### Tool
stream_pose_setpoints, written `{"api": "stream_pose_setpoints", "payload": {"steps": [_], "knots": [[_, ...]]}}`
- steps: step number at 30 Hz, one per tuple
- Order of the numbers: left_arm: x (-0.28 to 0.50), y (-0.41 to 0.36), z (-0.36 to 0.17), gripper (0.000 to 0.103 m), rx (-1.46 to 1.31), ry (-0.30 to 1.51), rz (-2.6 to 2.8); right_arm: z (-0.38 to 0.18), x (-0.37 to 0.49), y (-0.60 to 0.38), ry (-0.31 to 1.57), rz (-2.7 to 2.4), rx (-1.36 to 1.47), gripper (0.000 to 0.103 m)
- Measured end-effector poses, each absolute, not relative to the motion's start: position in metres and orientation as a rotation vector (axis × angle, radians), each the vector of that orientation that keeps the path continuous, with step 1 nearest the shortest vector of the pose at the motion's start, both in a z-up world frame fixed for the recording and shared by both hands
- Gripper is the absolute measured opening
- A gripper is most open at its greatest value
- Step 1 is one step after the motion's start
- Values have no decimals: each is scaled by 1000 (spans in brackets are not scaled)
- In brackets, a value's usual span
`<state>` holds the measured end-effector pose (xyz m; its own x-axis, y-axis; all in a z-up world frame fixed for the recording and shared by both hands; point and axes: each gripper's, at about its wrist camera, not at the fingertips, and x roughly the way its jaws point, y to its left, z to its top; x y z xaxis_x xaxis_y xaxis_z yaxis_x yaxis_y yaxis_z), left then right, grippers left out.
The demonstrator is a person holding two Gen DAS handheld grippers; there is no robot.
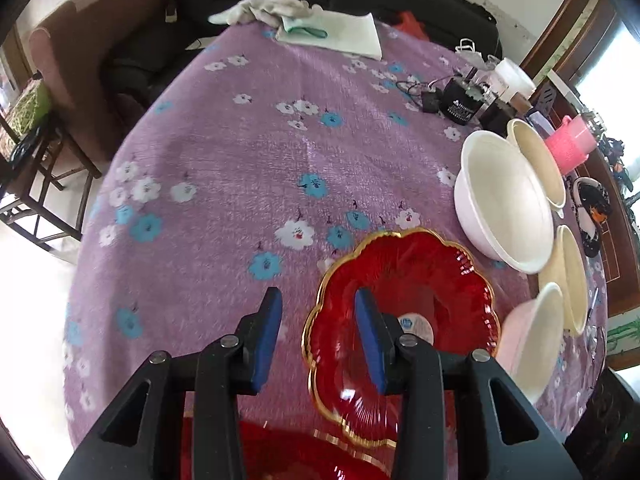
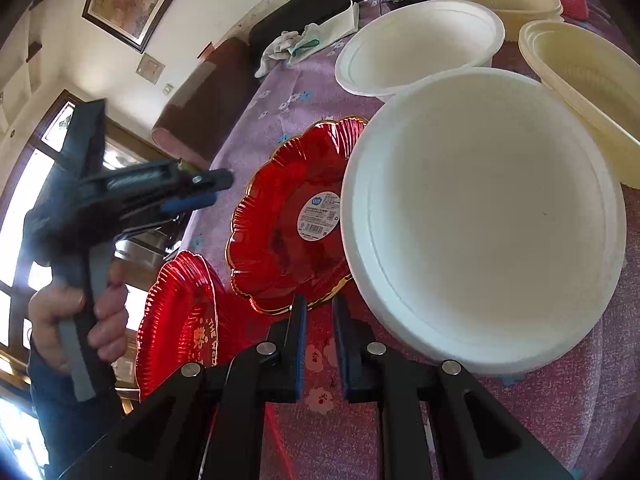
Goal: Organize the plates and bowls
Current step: 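Move the left tool to the gold-rimmed red plate and grasp its rim, then lower the gold-rimmed plate onto the 'THE WEDDING' plate and open the left tool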
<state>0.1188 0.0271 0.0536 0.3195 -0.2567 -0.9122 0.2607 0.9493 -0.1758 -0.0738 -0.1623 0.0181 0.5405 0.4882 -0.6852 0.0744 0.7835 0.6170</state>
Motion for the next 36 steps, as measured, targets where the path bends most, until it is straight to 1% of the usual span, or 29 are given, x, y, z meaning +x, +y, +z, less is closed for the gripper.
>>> {"api": "stream_pose_setpoints", "payload": {"steps": [7, 8, 9, 14, 20, 22, 23, 25, 30, 36], "knots": [[133, 13, 28, 36, 20, 1239, -334, 16, -71, -162, 988, 257, 652, 15], [133, 11, 27, 26, 27, 1238, -339, 17, -72, -162, 988, 257, 652, 15], [132, 9, 25, 20, 47, 1236, -333, 16, -72, -162, 988, 254, 655, 15], [131, 9, 26, 19, 40, 1222, -321, 16, -69, -160, 993, 240, 665, 21], [130, 8, 24, 19, 51, 1213, -323, 14, -70, -168, 965, 161, 749, 22], [130, 7, 24, 19, 61, 1210, -321, 10, -68, -170, 971, 113, 779, 28], [130, 6, 25, 19, 64, 1209, -320, 8, -66, -171, 971, 101, 794, 28], [129, 5, 24, 19, 72, 1205, -319, 7, -63, -168, 960, 89, 774, 28], [122, 7, 30, 15, 80, 1169, -320, 17, -63, -160, 913, 99, 711, 26], [117, 16, 43, 14, 53, 1138, -328, 28, -64, -160, 870, 113, 684, 25]]}}
